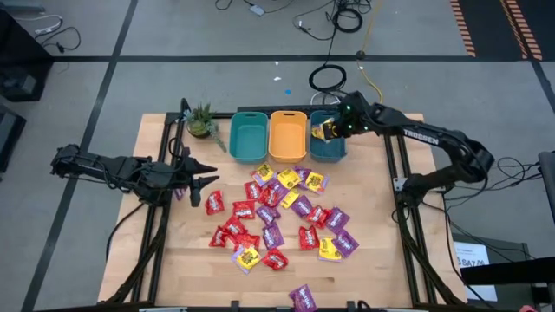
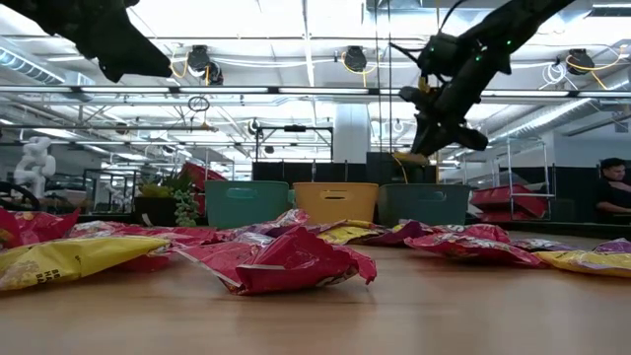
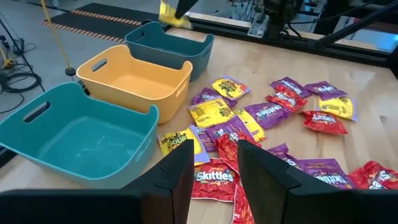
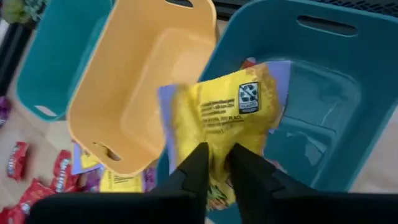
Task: Sort candy
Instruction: Put the yellow candy into the dark blue bin, then put the violet candy into the blue bin
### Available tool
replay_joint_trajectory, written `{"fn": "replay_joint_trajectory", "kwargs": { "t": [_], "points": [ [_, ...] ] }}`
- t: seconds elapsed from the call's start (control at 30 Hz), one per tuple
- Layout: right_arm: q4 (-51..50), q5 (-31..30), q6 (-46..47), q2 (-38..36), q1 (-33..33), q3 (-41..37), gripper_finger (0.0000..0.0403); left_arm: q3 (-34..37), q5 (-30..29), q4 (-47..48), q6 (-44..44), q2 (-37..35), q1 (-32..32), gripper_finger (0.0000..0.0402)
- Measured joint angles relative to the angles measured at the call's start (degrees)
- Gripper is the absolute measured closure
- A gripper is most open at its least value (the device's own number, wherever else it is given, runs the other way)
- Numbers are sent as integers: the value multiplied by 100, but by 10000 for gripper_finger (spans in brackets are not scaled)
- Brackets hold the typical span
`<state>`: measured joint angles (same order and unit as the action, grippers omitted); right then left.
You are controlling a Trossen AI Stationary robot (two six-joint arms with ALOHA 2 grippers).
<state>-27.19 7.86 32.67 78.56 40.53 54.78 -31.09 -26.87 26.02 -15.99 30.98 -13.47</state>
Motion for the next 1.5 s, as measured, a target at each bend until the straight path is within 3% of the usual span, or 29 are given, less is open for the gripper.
{"fn": "replay_joint_trajectory", "kwargs": {
  "t": [0.3,0.47,0.83,0.93,1.13,1.5],
  "points": [
    [-12,2,-193,-65,156,0,220,0,-2,0,-2,0,0,269],
    [-212,29,-191,-367,155,0,185,0,-39,-27,24,2,0,269],
    [-1202,105,443,-1409,34,0,197,0,-62,-746,-6,4,0,269],
    [-1727,-149,742,-1696,-194,0,204,-2,-59,-817,-9,37,0,269],
    [-2576,-808,1689,-2192,-1005,0,216,-2,203,-776,-3,35,0,269],
    [-2672,-1721,3390,-2426,-2879,0,218,0,209,-752,437,-4,2,269]
  ]
}}
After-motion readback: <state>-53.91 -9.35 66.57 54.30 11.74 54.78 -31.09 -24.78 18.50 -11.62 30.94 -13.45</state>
